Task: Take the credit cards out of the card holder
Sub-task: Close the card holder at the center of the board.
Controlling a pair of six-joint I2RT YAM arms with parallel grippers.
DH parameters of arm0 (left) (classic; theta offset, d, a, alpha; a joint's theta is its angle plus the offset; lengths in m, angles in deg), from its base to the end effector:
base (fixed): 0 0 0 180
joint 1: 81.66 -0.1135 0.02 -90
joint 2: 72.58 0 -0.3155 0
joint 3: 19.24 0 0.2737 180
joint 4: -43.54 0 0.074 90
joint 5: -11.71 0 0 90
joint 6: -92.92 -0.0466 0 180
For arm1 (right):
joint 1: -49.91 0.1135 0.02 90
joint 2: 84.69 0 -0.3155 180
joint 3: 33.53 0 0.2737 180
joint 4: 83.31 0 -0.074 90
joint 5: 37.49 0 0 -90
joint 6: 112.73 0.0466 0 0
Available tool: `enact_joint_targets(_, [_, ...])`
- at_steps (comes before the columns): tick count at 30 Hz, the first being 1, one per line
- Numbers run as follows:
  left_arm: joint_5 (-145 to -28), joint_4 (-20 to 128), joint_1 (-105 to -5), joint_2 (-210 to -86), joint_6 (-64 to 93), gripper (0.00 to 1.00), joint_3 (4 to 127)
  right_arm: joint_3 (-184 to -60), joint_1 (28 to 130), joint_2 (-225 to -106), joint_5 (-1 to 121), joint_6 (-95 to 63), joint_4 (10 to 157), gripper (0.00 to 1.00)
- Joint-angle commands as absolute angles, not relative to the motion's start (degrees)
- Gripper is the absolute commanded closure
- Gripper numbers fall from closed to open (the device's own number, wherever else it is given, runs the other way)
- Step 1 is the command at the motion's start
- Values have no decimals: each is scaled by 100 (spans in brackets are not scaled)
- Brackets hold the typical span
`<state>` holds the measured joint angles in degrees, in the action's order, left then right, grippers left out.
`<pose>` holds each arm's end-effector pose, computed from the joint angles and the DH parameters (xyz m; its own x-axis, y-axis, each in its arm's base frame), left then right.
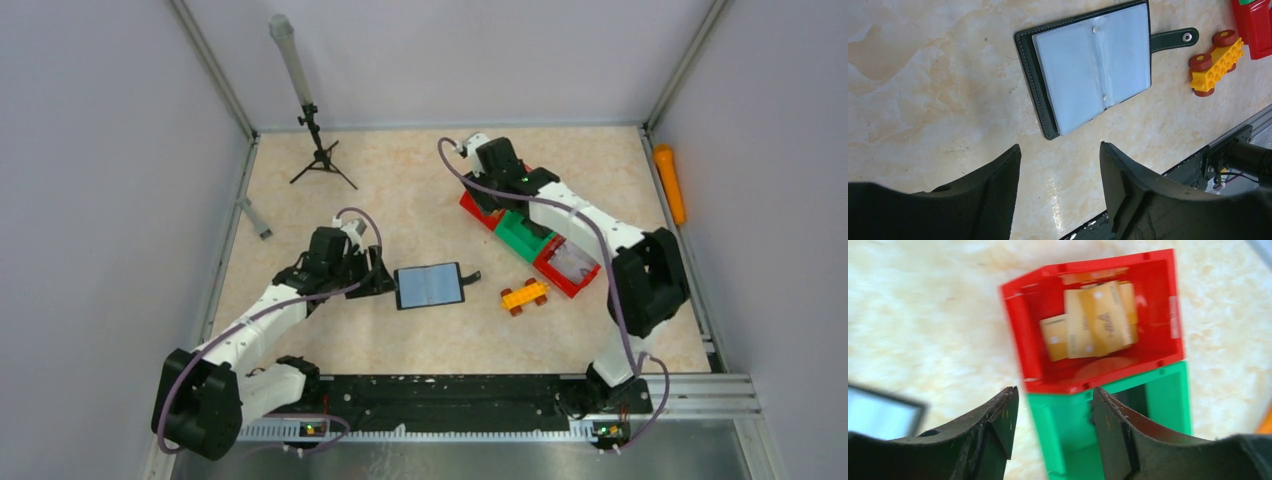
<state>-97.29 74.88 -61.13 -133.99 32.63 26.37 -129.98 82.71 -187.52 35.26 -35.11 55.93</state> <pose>0.1939 -0.0888 0.2295 -0.8633 -0.1771 -0.4725 0.1279 0.8290 -0.5444 0.3796 0.2282 0.3038 -0.5273 -0.5834 -0.6178 -0.4718 0.8057 -0.3581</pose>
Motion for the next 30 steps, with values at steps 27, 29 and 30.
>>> enact_joint_targets(27, [-10627, 6493, -6069, -14775, 3527, 43, 2669, -9516, 8554, -17092, 6728, 100, 7618, 60])
enact_joint_targets(29, [-10661, 6422, -6072, -14903, 3532, 43, 2662, -9550, 8556, -17189, 6670, 83, 7609, 67])
enact_joint_targets(30, [-10667, 6383, -6069, -14956, 3535, 43, 2659, -9584, 8559, -17255, 6621, 67, 7551, 68])
